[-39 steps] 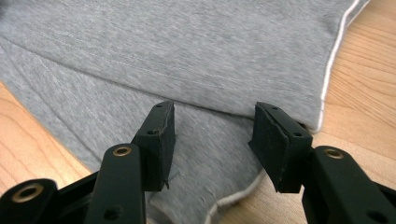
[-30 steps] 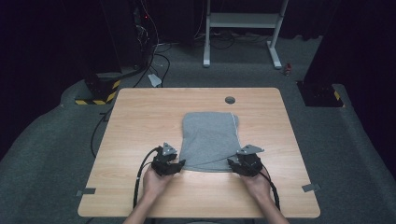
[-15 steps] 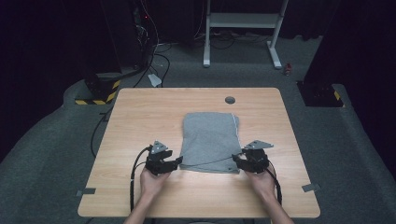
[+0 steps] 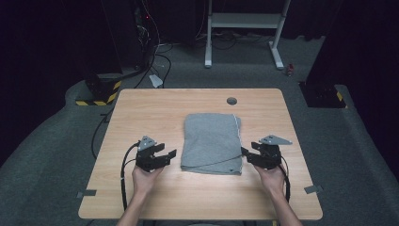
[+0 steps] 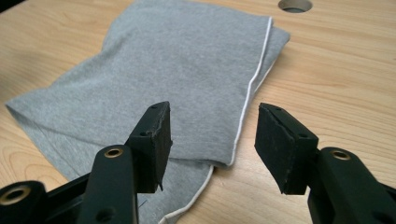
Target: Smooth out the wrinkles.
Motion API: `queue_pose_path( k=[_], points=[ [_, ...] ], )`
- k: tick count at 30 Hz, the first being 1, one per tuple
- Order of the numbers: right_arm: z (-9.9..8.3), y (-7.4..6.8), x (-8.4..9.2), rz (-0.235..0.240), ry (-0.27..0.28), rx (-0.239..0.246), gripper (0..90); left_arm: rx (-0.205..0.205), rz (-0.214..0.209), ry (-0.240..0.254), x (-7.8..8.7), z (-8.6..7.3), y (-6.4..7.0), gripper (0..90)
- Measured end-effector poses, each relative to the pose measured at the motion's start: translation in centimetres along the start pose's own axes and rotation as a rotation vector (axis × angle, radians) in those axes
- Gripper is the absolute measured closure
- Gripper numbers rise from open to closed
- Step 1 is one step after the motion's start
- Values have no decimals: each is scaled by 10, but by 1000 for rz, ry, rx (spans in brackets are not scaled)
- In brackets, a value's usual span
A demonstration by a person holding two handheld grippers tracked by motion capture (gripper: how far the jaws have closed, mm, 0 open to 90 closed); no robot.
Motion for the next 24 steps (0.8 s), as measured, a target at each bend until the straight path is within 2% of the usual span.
queue_pose_path(
  k=[6, 9, 14, 15, 19, 20, 24],
  points=[
    [1, 9, 9, 0, 24, -29, 449, -5, 9, 23, 9, -6, -4, 355],
    [0, 13, 14, -5, 32, -42, 449, 11, 18, 14, 14, -11, -10, 355],
    [-3, 20, 20, -15, 44, -61, 449, 66, 38, 36, 23, -19, -21, 351],
    [-4, 22, 22, -18, 48, -68, 449, 65, 42, 37, 24, -20, -23, 351],
    [-8, 29, 25, -27, 57, -85, 452, 61, 41, 16, 24, -25, -26, 351],
    [-10, 31, 25, -27, 58, -97, 456, 71, 40, 15, 23, -27, -26, 352],
    [-17, 38, 26, -32, 59, -120, 470, 68, 58, -9, 21, -33, -29, 354]
  ],
)
Point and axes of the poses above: each handheld gripper's, and its own axes: x roughly backward along the jaws, z roughly out of its top, y roughly to its right, the point moved 1 cm from there along -x, roughly forward along the jaws, and after that the axes turned 9 degrees about -x, right-handed, at the moved point
